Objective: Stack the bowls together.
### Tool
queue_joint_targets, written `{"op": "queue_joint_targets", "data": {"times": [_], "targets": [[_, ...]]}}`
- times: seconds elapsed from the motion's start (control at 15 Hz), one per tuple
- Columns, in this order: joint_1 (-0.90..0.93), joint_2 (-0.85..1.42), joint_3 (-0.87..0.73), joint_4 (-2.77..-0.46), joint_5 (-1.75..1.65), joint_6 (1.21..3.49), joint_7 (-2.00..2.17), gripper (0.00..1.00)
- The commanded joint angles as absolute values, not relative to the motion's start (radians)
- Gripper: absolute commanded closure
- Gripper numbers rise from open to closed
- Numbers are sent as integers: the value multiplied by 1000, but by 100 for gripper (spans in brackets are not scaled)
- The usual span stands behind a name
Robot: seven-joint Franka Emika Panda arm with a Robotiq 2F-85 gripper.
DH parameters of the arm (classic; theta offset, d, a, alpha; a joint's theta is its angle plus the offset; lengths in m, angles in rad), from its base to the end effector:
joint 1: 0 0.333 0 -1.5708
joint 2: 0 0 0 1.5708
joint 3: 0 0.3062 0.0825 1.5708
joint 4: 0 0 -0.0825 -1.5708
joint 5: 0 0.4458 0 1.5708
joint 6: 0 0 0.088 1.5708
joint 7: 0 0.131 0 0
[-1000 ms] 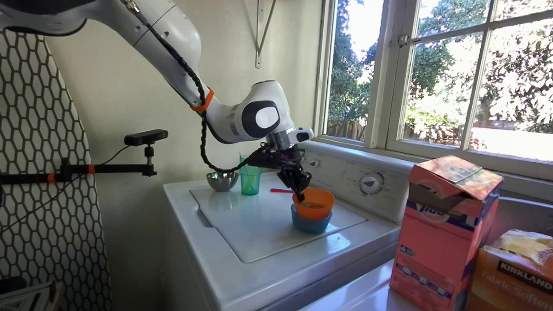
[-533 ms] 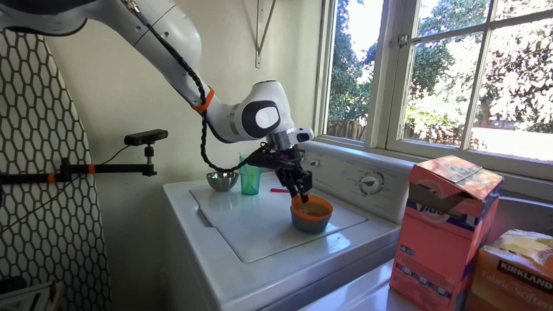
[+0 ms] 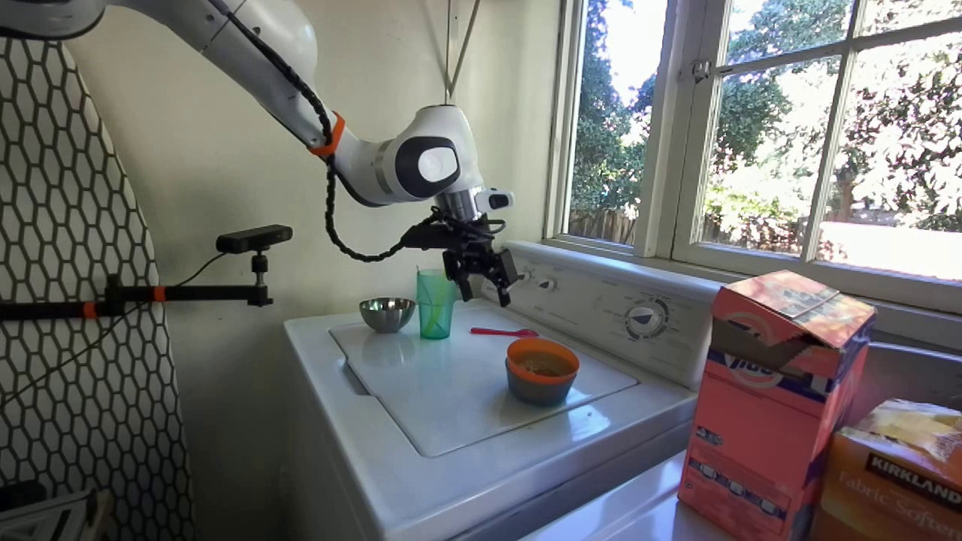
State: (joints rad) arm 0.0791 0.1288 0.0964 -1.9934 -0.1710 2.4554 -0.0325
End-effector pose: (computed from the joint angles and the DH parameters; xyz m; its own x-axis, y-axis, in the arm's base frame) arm 0.6605 0.1136 0.3683 0.8935 0.3199 0.3151 0.2885 -0.9467 0.1431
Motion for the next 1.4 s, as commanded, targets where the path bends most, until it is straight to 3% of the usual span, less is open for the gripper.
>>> {"op": "queue_joint_targets", "data": {"times": [0.0, 0.47, 0.93, 1.33], "targets": [[90, 43, 111, -2024, -120, 2333, -114, 0], [101, -61, 112, -2024, -59, 2004, -168, 0], [141, 40, 148, -1989, 178, 2086, 73, 0], [170, 64, 176, -1992, 183, 2137, 125, 0]]}}
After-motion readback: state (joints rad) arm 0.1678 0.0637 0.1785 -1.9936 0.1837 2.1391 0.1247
